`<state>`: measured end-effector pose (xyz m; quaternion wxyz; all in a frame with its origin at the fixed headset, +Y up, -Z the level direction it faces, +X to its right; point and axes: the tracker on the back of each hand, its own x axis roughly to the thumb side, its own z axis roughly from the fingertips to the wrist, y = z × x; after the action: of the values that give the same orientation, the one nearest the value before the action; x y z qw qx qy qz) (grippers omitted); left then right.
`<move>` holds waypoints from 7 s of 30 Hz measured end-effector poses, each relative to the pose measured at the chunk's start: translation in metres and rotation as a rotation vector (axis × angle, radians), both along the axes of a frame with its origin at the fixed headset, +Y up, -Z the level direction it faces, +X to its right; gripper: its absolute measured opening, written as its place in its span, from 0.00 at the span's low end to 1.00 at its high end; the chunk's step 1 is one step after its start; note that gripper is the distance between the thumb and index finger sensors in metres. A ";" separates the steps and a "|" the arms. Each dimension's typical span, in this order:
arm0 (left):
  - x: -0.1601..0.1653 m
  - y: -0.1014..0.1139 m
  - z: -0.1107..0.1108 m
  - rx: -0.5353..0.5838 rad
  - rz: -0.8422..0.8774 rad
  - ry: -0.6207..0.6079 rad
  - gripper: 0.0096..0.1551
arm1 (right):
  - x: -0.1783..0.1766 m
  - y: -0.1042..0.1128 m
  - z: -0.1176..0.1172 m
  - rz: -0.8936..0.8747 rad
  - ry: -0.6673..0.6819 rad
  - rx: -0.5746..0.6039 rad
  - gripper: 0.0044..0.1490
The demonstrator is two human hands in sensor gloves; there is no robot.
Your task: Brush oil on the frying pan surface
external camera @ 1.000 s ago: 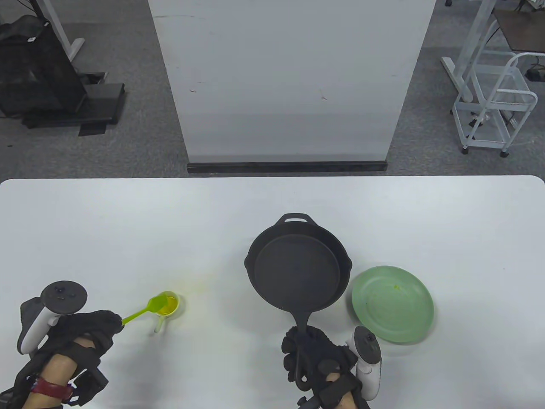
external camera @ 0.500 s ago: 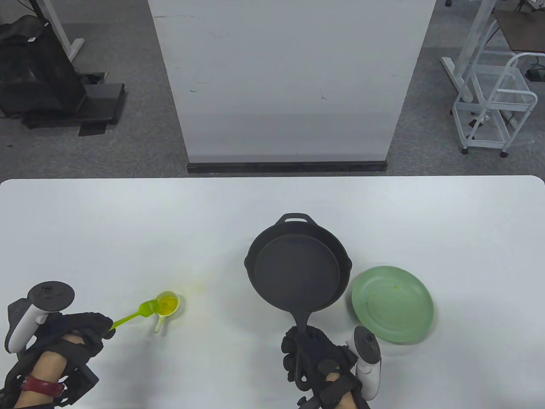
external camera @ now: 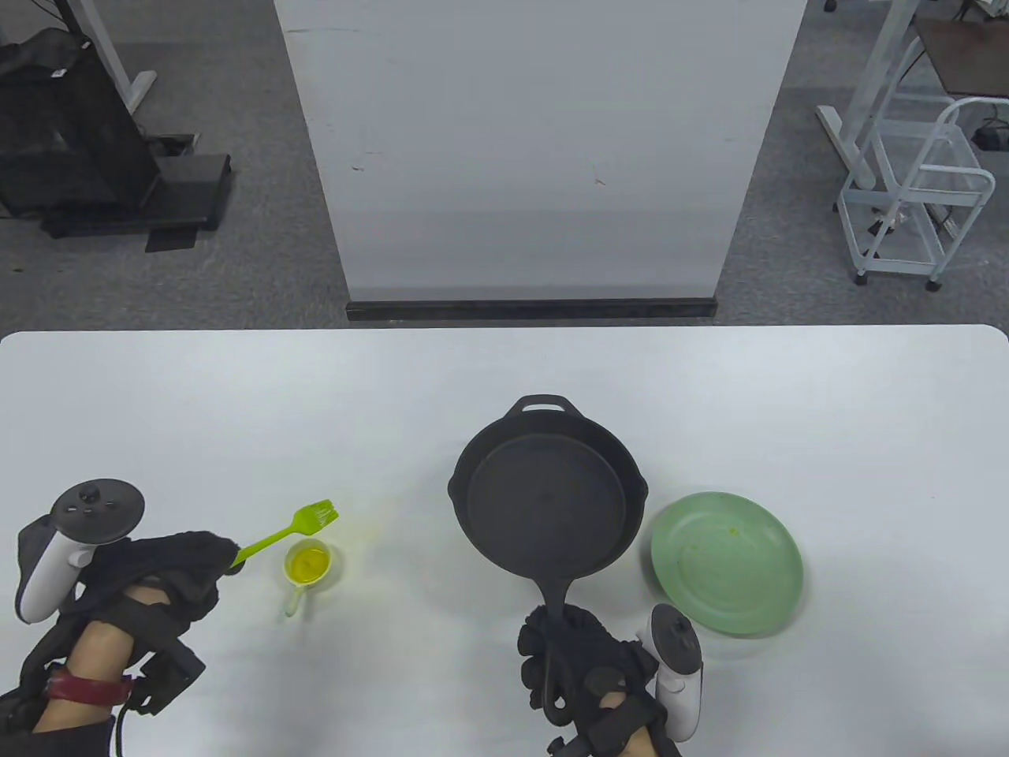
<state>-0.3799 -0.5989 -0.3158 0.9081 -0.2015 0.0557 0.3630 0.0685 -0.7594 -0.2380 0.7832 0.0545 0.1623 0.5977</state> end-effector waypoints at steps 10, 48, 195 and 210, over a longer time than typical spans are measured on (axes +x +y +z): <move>0.111 0.035 -0.025 0.063 -0.003 -0.195 0.29 | -0.001 0.001 0.000 -0.010 -0.007 0.012 0.35; 0.290 -0.005 -0.081 -0.002 -0.262 -0.376 0.24 | 0.000 0.001 0.003 -0.013 0.014 0.016 0.35; 0.293 0.001 -0.041 -0.028 -0.328 -0.586 0.26 | -0.001 0.000 0.002 0.000 0.007 0.004 0.35; 0.259 -0.009 -0.057 -0.125 -0.286 -0.501 0.26 | 0.003 0.001 0.001 -0.002 -0.012 0.009 0.35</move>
<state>-0.1209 -0.6080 -0.3727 0.9214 -0.3302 -0.1200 0.1662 0.0714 -0.7587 -0.2367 0.7845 0.0546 0.1550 0.5980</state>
